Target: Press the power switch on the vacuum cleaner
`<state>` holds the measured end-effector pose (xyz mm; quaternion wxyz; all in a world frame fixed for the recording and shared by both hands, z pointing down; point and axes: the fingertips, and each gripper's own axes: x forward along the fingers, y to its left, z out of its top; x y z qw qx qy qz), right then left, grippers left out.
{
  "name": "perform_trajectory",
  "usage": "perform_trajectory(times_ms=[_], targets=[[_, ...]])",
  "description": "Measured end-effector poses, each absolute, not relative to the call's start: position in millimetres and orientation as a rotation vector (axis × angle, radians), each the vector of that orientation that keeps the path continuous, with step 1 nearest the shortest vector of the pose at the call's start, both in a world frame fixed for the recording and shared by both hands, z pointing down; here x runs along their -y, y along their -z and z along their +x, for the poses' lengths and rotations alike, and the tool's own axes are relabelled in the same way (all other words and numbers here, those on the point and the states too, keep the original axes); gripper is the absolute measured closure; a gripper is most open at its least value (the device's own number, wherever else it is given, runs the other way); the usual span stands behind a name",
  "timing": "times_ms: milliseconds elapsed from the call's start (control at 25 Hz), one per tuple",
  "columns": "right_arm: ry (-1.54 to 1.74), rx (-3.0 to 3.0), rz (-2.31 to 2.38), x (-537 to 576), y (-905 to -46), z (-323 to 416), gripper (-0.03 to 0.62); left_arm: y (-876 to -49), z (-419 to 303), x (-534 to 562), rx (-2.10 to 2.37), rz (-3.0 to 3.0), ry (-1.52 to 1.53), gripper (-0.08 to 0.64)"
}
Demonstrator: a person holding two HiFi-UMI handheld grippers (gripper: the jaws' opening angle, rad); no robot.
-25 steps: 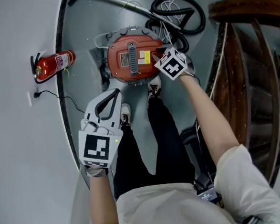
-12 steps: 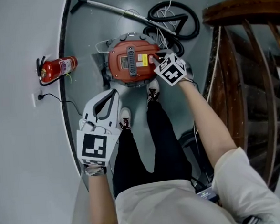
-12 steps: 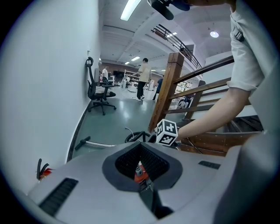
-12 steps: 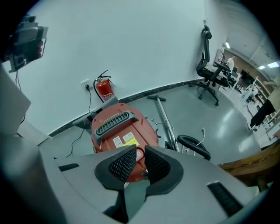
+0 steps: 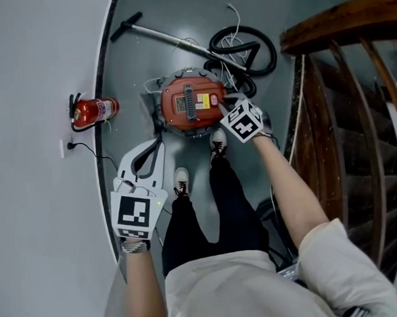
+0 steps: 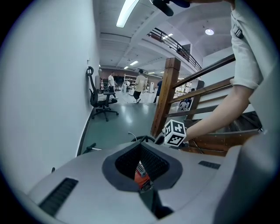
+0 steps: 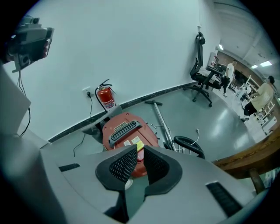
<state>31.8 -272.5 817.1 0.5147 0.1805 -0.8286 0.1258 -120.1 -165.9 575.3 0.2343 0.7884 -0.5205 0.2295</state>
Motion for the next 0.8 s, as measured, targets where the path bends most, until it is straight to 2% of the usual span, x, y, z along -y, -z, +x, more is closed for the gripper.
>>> perform_trajectory(times_ms=[800], targets=[[-0.164,2.1,0.564,252.8,-674.3,26.7,0.558,-478.7,-118.9,146.1,1.466,2.346,-0.607,0.561]])
